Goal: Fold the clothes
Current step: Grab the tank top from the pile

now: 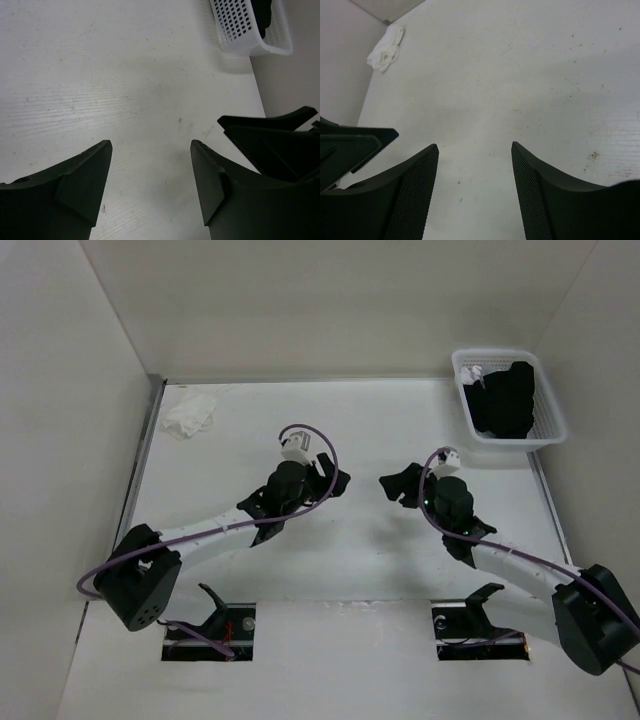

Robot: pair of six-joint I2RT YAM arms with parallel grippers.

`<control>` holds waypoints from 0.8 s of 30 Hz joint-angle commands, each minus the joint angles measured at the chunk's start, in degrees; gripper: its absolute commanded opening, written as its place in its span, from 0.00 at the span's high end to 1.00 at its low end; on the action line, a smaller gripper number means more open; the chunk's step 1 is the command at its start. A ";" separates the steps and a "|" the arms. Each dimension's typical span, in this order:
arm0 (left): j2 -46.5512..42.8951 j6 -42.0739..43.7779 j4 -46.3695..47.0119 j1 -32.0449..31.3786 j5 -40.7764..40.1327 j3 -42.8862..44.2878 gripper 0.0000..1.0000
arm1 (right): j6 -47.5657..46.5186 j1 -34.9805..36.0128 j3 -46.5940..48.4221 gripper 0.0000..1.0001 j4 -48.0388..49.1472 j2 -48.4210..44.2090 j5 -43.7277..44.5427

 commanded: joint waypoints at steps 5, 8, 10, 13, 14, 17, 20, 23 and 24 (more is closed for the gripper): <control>-1.03 4.62 9.36 -6.71 0.89 -6.72 0.36 | -2.30 -1.58 11.50 0.83 -12.20 -2.76 4.80; -0.85 7.17 11.73 -9.09 0.36 -7.69 0.38 | -3.45 -6.06 17.91 0.94 -18.44 -0.48 5.76; -0.76 8.06 13.06 -10.06 -0.25 -8.48 0.38 | -3.71 -10.10 22.21 0.95 -20.82 1.98 6.03; -1.29 8.76 13.67 -10.50 -0.95 -9.53 0.38 | -5.73 -16.94 28.88 0.94 -21.70 7.85 6.73; -1.38 8.94 13.85 -10.33 -1.13 -9.62 0.38 | -6.17 -17.84 29.69 0.93 -21.88 8.57 7.00; -0.07 8.94 16.48 -9.01 -1.66 -10.94 0.38 | -8.10 -26.26 38.03 0.88 -25.30 15.07 10.85; 1.26 8.15 16.66 -8.21 0.00 -10.77 0.38 | -8.55 -32.87 44.10 0.81 -26.81 21.14 12.18; 2.31 8.23 17.71 -8.04 0.01 -10.86 0.38 | -8.72 -38.57 49.72 0.66 -26.63 29.03 13.58; 3.10 8.06 17.98 -7.60 0.27 -10.86 0.38 | -8.98 -40.33 52.61 0.60 -27.15 32.89 13.59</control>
